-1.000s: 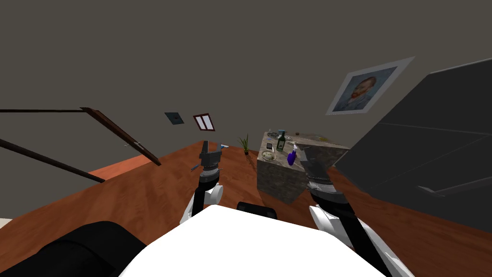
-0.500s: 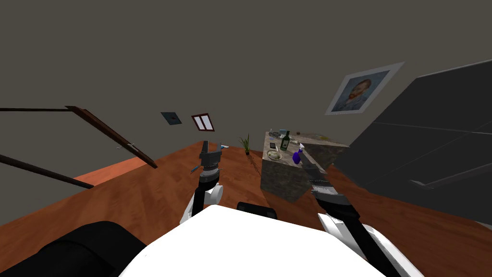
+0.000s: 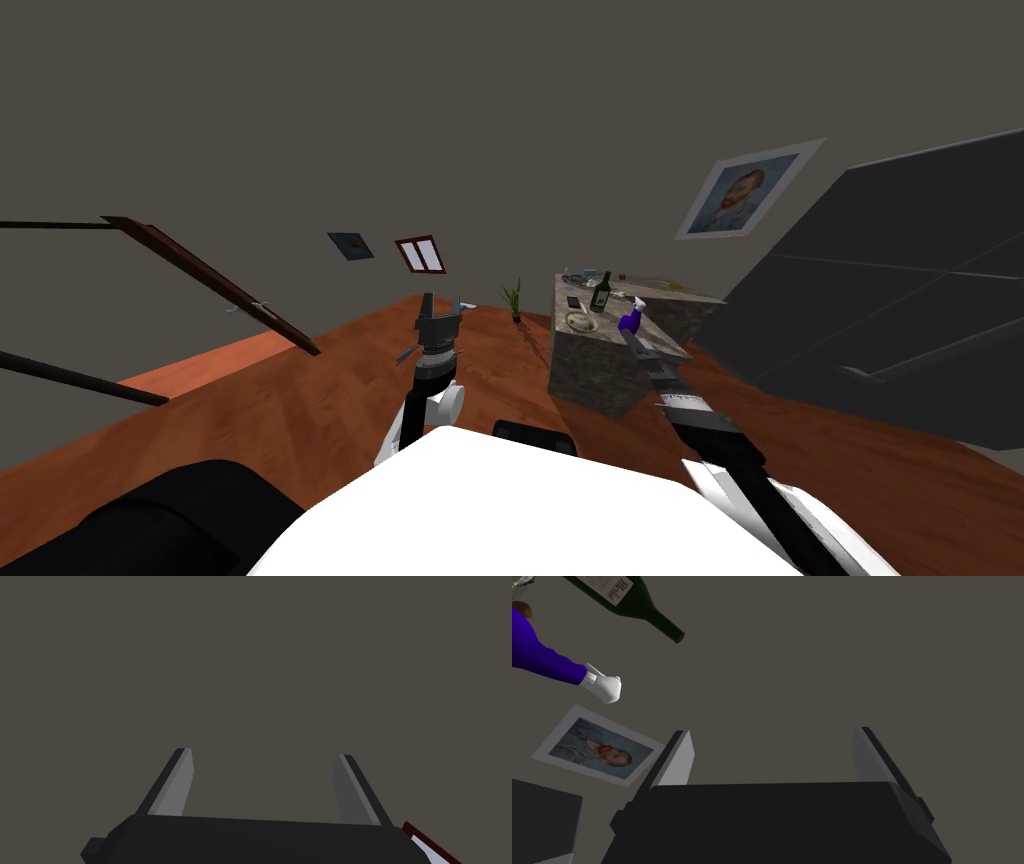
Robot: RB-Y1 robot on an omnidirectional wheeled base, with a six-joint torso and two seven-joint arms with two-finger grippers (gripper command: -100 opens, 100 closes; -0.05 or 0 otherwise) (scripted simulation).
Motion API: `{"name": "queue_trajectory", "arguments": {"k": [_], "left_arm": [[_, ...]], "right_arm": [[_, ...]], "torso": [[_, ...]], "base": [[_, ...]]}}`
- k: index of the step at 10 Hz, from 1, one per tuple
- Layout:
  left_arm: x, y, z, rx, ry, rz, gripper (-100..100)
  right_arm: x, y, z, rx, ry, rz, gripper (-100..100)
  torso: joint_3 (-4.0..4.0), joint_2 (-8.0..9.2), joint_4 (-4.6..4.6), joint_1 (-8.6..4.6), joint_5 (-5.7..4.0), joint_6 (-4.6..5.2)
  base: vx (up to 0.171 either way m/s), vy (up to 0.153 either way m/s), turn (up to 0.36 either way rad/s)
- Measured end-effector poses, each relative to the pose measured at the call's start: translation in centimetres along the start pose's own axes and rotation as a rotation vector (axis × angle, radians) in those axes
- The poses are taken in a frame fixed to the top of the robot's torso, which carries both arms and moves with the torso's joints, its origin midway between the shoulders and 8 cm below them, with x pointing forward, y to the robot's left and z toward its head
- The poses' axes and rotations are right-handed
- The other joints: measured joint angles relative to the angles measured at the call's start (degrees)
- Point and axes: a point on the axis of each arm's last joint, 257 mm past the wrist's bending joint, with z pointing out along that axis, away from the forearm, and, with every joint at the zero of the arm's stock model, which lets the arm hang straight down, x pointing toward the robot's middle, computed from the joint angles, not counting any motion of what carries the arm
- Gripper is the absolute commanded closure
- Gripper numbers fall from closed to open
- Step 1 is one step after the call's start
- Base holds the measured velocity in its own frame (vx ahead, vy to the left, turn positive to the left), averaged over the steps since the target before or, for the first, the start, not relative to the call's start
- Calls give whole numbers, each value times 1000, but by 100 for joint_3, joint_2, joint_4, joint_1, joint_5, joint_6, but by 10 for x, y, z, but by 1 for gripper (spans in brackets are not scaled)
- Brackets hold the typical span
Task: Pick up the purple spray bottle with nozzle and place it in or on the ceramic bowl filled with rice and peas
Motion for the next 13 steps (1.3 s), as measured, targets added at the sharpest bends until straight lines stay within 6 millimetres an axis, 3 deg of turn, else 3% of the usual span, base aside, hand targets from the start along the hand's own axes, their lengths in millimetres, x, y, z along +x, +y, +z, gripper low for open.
{"name": "queue_trajectory", "arguments": {"k": [3,6,13], "left_arm": [[0,0,0,0,0,0,0],[0,0,0,0,0,0,0],[0,0,0,0,0,1,0]], "right_arm": [[4,-36,-12,85,62,-115,-100],[5,-89,-30,188,152,-276,-100],[-13,-170,-76,338,311,-571,-100]], "torso": [[-9,-16,-3,-28,-6,-1],[-35,-62,-13,-52,-11,-1],[-47,-80,-18,-92,-21,-3]], "base": [[64,67,-28],[176,10,-14],[217,-85,6]]}}
